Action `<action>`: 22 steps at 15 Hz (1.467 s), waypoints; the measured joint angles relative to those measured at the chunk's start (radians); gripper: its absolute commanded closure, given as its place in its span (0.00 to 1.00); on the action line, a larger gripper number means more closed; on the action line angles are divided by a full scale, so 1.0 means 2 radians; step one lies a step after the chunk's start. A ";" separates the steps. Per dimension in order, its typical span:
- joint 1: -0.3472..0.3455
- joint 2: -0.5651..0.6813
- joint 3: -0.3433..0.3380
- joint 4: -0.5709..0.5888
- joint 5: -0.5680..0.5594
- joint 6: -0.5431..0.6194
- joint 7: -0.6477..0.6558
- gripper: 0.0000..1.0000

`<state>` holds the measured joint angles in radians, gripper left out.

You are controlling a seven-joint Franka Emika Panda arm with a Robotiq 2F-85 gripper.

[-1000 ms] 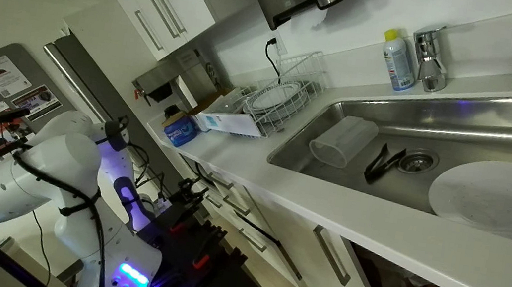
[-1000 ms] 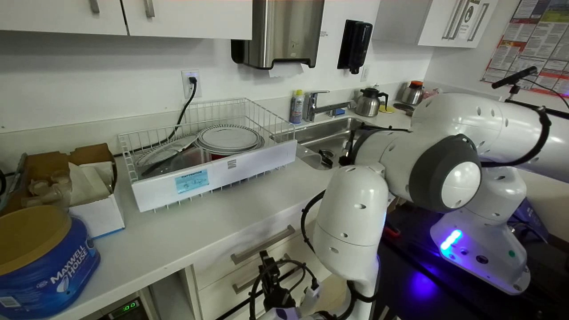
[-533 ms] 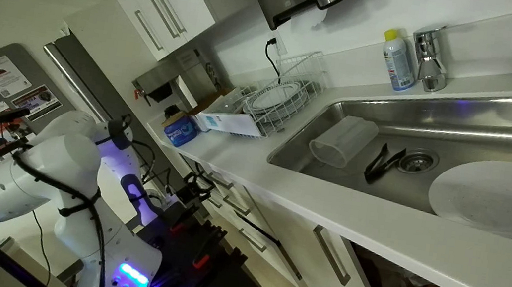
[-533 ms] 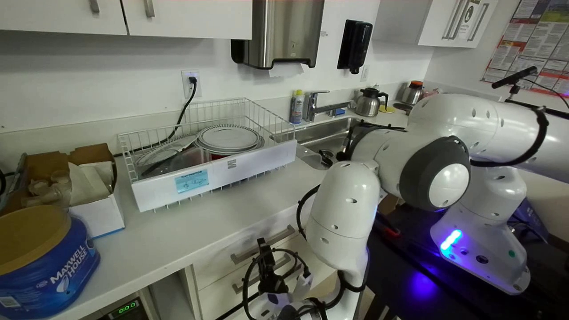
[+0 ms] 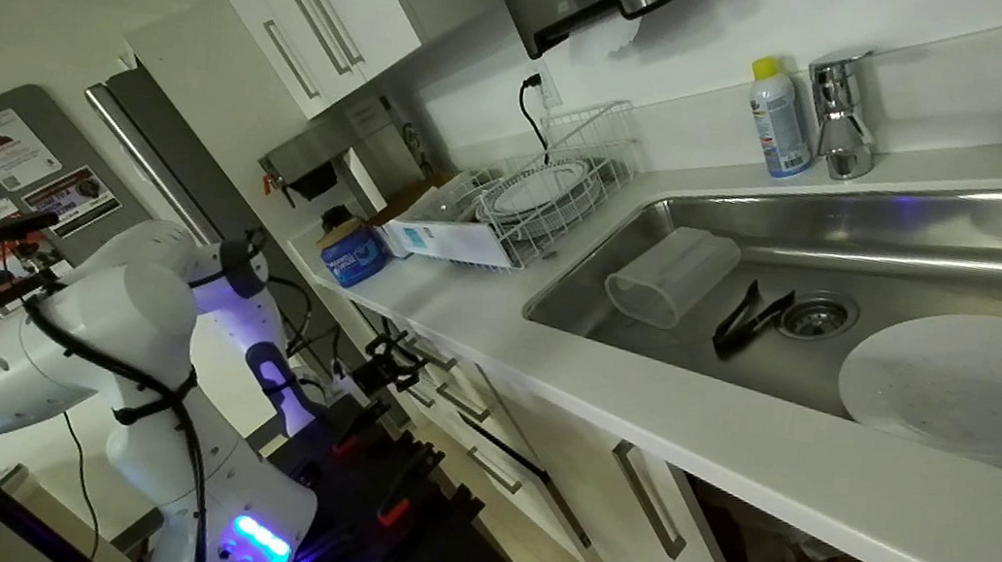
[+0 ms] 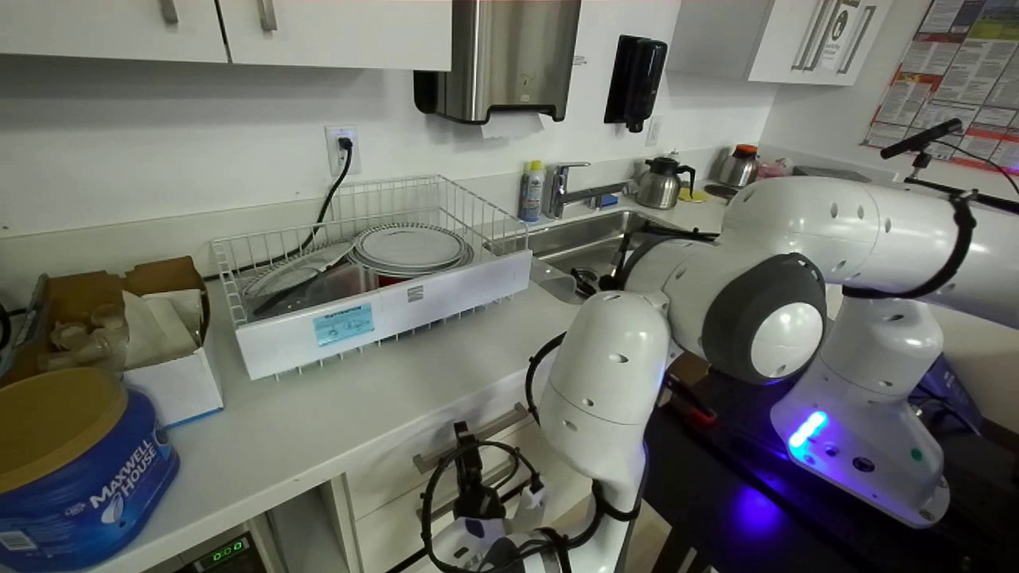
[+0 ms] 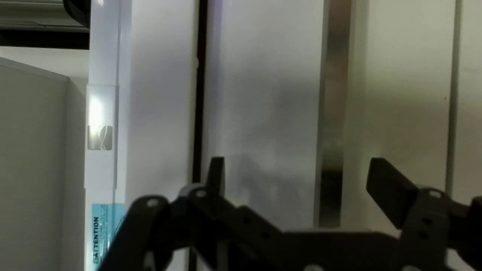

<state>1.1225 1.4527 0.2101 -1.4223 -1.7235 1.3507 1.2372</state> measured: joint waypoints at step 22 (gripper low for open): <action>0.015 0.011 0.009 0.015 0.025 0.007 0.009 0.96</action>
<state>1.1521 1.4741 0.2287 -1.3931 -1.6738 1.3652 1.2550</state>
